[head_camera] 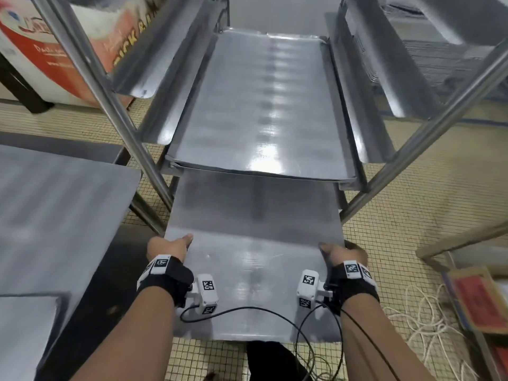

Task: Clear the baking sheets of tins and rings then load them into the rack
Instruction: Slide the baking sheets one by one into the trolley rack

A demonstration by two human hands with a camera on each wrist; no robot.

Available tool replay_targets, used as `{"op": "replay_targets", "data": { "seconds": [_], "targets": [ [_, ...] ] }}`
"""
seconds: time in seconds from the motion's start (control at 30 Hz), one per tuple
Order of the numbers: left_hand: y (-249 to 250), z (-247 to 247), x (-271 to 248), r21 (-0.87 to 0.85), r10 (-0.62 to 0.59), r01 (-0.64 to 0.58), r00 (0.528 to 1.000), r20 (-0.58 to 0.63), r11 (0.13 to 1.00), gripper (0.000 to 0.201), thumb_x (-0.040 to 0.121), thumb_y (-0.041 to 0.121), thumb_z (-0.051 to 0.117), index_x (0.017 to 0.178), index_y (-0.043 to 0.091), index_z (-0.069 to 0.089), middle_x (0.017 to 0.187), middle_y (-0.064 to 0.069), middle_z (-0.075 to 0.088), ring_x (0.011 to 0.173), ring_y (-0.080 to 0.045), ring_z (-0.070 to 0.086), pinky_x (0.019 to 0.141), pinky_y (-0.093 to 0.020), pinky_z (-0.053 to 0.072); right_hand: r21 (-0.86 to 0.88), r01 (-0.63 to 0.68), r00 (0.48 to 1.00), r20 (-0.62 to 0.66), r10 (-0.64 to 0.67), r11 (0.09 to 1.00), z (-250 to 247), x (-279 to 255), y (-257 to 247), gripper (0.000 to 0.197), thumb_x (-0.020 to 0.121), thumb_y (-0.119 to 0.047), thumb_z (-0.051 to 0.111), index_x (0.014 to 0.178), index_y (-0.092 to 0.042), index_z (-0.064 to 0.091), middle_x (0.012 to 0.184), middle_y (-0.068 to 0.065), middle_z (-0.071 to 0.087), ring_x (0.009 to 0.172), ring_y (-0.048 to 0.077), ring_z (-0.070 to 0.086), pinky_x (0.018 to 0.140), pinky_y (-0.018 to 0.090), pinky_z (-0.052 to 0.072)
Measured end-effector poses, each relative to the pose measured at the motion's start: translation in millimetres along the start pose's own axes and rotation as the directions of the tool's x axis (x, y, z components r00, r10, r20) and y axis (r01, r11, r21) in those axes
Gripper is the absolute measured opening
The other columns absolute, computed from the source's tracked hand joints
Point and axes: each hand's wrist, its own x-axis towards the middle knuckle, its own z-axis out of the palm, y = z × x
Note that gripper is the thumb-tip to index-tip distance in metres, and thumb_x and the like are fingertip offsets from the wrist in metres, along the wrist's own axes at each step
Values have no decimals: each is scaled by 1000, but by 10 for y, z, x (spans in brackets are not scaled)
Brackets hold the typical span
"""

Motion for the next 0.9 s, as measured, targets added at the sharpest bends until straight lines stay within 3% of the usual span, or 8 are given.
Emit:
{"op": "replay_targets", "data": {
  "seconds": [0.1,0.27,0.43,0.6,0.77,0.9],
  "targets": [
    [167,129,93,33,7,-7,1000,-10,999,59,72,29,86,112,-6,62,111,-22,69,96,-38,67,89,-45,55,12,16,1000,-16,-16,1000,108,175,-132,45,58,-20,87,99,-11,70,89,9,75,77,30,72,82,46,60],
    [431,294,256,91,22,-19,999,-28,996,78,81,31,82,138,-8,45,140,-25,52,126,-41,54,102,-42,43,37,8,1000,6,-8,999,215,435,-359,45,67,-12,87,109,-10,69,102,9,74,95,32,69,94,44,55],
    [548,402,413,116,9,-6,1000,-28,993,70,83,26,79,134,-9,48,132,-26,57,117,-41,58,98,-41,45,74,8,1000,-13,-7,997,311,591,-488,53,69,-9,87,118,-10,65,108,10,72,99,31,68,92,38,54],
    [675,444,552,190,-6,4,1000,6,982,59,87,14,70,137,-8,47,133,-24,57,118,-39,58,95,-37,44,-45,45,998,-50,-48,998,370,666,-563,54,74,-18,85,122,-8,64,117,10,70,109,31,66,94,32,51],
    [721,393,629,247,6,-20,998,58,969,79,83,27,78,144,-5,38,140,-24,52,124,-40,54,102,-41,43,-217,126,991,-25,-135,968,374,649,-563,47,79,-26,80,119,-6,63,114,13,69,103,32,66,88,33,54],
    [608,382,551,391,94,-125,991,98,912,87,82,38,75,144,-9,34,143,-27,47,126,-43,50,106,-43,42,-312,184,982,22,-187,932,354,572,-542,40,77,-28,74,108,-7,61,99,10,68,90,31,66,83,33,55]
  ]
}}
